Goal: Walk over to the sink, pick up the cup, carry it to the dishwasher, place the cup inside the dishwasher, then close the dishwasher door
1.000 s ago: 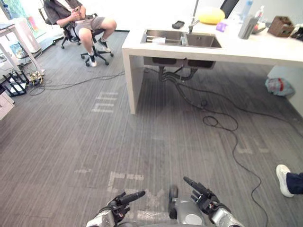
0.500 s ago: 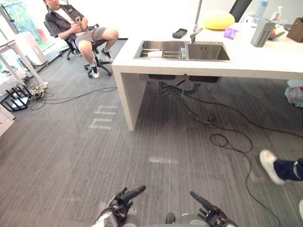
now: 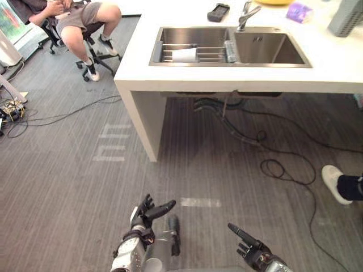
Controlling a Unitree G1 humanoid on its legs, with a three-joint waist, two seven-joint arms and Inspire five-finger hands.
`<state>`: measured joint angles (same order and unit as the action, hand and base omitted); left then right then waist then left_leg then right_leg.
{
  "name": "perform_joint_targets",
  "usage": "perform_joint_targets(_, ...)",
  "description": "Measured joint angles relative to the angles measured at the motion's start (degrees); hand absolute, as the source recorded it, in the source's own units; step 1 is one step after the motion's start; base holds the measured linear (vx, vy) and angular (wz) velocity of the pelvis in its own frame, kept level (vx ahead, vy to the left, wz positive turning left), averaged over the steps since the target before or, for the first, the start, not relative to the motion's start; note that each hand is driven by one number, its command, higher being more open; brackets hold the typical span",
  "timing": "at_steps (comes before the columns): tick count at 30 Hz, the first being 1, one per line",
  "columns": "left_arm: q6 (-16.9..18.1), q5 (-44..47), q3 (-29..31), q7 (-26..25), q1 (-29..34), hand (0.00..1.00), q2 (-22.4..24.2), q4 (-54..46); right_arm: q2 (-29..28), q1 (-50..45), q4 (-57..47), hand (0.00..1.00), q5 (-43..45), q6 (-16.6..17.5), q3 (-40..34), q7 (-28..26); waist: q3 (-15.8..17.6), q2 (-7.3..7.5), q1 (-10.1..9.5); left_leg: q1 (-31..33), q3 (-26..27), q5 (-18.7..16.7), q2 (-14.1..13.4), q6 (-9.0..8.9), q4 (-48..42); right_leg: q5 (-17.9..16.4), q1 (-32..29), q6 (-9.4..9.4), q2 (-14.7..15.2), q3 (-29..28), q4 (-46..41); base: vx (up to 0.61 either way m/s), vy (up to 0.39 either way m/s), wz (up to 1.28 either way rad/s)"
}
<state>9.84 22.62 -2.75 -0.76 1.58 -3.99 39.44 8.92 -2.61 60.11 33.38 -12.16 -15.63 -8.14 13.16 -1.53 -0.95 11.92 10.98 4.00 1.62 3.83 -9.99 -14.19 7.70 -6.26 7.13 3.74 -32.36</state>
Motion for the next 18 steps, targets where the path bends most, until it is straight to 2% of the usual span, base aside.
perform_joint_targets(1,0.43,-0.35,-0.11,-0.35,0.20,1.00,-0.11,-0.84,-0.17,-0.04,0.30,1.00,-0.09,-0.03,-0.40,0.09,-0.02,0.05,0.00,-0.85,0.15,-0.25,0.47,0.35,0.59,1.39,-1.58,-2.70,0.71,-0.16,-3.71,0.55,0.250,0.05)
perform_joint_targets(2,2.07,-1.76,-0.69,-2.16,1.56,1.00,-0.55,-6.04,-0.55,-0.32,0.04,1.00,-1.04,1.46,-2.44,0.21,-0.02,0.07,0.41,-4.86,0.15,-1.13,2.14,1.57,3.38,7.77,-7.99,-8.84,3.73,-0.35,-17.98,0.44,0.198,0.01)
perform_joint_targets(3,3.62,-2.59,-1.05,-4.10,2.48,1.00,-0.91,-11.07,-0.38,-0.35,-0.65,1.00,-1.62,2.61,-3.90,-0.02,-0.05,0.10,0.59,-7.85,-0.04,-1.68,3.07,1.83,4.89,7.18,-12.19,-6.41,6.26,1.88,-26.22,0.52,0.222,0.03)
perform_joint_targets(4,4.20,-2.60,-1.06,-4.94,2.69,1.00,-0.98,-13.86,-0.26,-0.36,-0.99,1.00,-1.92,3.00,-4.53,-0.07,-0.07,0.10,0.70,-9.16,-0.32,-2.23,3.34,2.06,5.40,6.13,-13.79,-4.51,7.52,3.77,-28.25,0.34,0.118,0.11)
perform_joint_targets(5,6.24,-3.22,-1.06,-6.89,2.77,1.00,-0.93,-19.52,-0.20,-0.26,-1.23,1.00,-1.98,3.74,-5.91,-0.01,-0.09,0.10,0.69,-11.33,-1.09,-3.34,3.44,1.95,6.07,3.79,-16.75,-0.59,9.34,8.24,-29.19,0.50,0.101,0.30)
perform_joint_targets(6,8.09,-3.85,-1.06,-8.37,2.59,1.00,-0.79,-25.33,-0.49,-0.32,-1.22,1.00,-1.85,4.23,-7.98,0.00,-0.11,0.06,0.83,-13.28,-2.76,-4.11,3.35,1.74,6.60,1.72,-18.97,2.28,10.42,12.54,-26.87,0.33,0.041,0.43)
perform_joint_targets(7,8.81,-4.57,-1.06,-9.02,2.23,1.00,-0.77,-27.93,-0.54,-0.43,-1.13,1.00,-1.51,4.25,-9.16,-0.04,-0.11,-0.05,1.06,-14.26,-3.83,-4.40,3.14,1.49,6.87,0.94,-19.63,3.41,10.55,14.33,-24.26,0.49,-0.022,0.74)
perform_joint_targets(8,10.50,-5.93,-1.24,-9.66,1.40,1.00,-0.78,-32.55,-0.77,-0.66,-0.93,1.00,-0.95,4.20,-10.93,0.07,-0.07,-0.23,1.80,-15.76,-5.97,-4.75,2.39,1.14,6.86,0.40,-20.31,4.08,10.08,16.95,-15.81,0.42,-0.110,0.95)
perform_joint_targets(9,11.63,-6.45,-1.59,-9.76,0.06,1.00,-1.03,-36.62,-1.71,-1.55,-0.53,1.00,-0.91,3.96,-12.27,0.46,-0.10,-0.22,1.85,-17.04,-7.63,-5.52,1.45,0.50,6.47,0.79,-20.47,3.76,9.13,17.54,-4.82,0.50,-0.152,1.00)
perform_joint_targets(10,12.07,-6.58,-1.79,-9.76,-0.70,1.00,-1.32,-38.17,-2.32,-2.01,0.08,1.00,-0.93,3.58,-12.81,0.60,-0.15,-0.13,1.81,-17.47,-8.21,-5.69,1.01,0.26,5.90,1.64,-20.45,3.59,8.84,17.18,0.66,0.41,-0.210,1.04)
perform_joint_targets(11,12.97,-6.87,-2.38,-9.79,-1.91,1.00,-2.08,-40.65,-3.62,-3.17,0.92,1.00,-0.95,2.38,-13.26,0.82,-0.34,-0.19,1.83,-18.23,-9.62,-7.37,-0.23,-1.18,4.07,4.77,-20.01,3.96,8.40,16.01,9.09,0.31,-0.200,0.83)
perform_joint_targets(12,13.14,-6.87,-2.48,-9.83,-2.11,1.00,-2.36,-42.16,-4.45,-3.85,1.51,1.00,-0.75,1.75,-13.22,1.02,-0.41,-0.25,1.84,-18.59,-9.67,-8.90,-1.05,-1.93,2.76,6.80,-19.78,4.26,8.24,15.43,11.87,0.40,-0.293,0.88)
perform_joint_targets(13,14.31,-6.80,-2.16,-10.05,-1.95,1.00,-3.32,-44.99,-6.32,-5.76,1.19,1.00,1.47,1.68,-14.63,1.07,-1.04,0.86,1.85,-18.89,-9.45,-12.87,-1.90,-3.80,-0.87,15.24,-19.52,5.29,8.33,14.27,14.91,0.40,-0.372,0.66)
perform_joint_targets(14,14.99,-6.72,-1.56,-10.12,-1.87,1.00,-4.74,-47.56,-6.83,-7.87,0.52,1.00,1.26,1.85,-13.46,0.71,-2.62,3.17,1.72,-19.22,-8.70,-17.83,-1.91,-5.32,-4.54,23.64,-19.16,5.34,9.35,13.40,13.32,0.40,-0.411,0.46)
perform_joint_targets(15,15.27,-6.27,-1.48,-10.16,-1.58,1.00,-4.15,-48.68,-6.36,-8.23,0.96,1.00,1.14,1.78,-12.82,0.52,-3.80,2.72,1.30,-19.26,-8.71,-19.72,-3.17,-6.27,-6.22,20.23,-18.56,3.70,8.54,13.34,12.38,0.41,-0.464,0.04)
perform_joint_targets(16,16.13,-5.29,-1.71,-10.18,-1.57,1.00,-2.34,-51.23,-5.12,-8.15,1.18,1.00,0.62,1.78,-12.30,0.42,-4.92,1.13,0.48,-19.14,-8.52,-22.07,-6.29,-7.71,-8.46,16.72,-17.84,3.99,5.92,13.81,12.20,0.45,-0.469,-0.23)
perform_joint_targets(17,16.79,-4.93,-2.51,-10.16,-1.96,1.00,-0.92,-53.64,-4.75,-8.12,1.07,1.00,0.58,1.81,-12.08,-0.11,-5.72,-0.20,0.45,-19.11,-8.66,-22.86,-8.60,-8.72,-8.89,14.51,-17.77,4.57,3.63,14.43,11.81,0.41,-0.428,-0.22)
perform_joint_targets(18,16.60,-4.92,-3.39,-10.17,-2.40,1.00,-0.58,-54.73,-4.82,-8.16,1.09,1.00,0.57,1.79,-12.08,-0.37,-5.91,-0.50,0.58,-19.27,-8.86,-23.01,-9.51,-8.98,-8.58,13.63,-17.77,4.91,2.75,14.82,11.51,0.28,-0.291,-0.10)
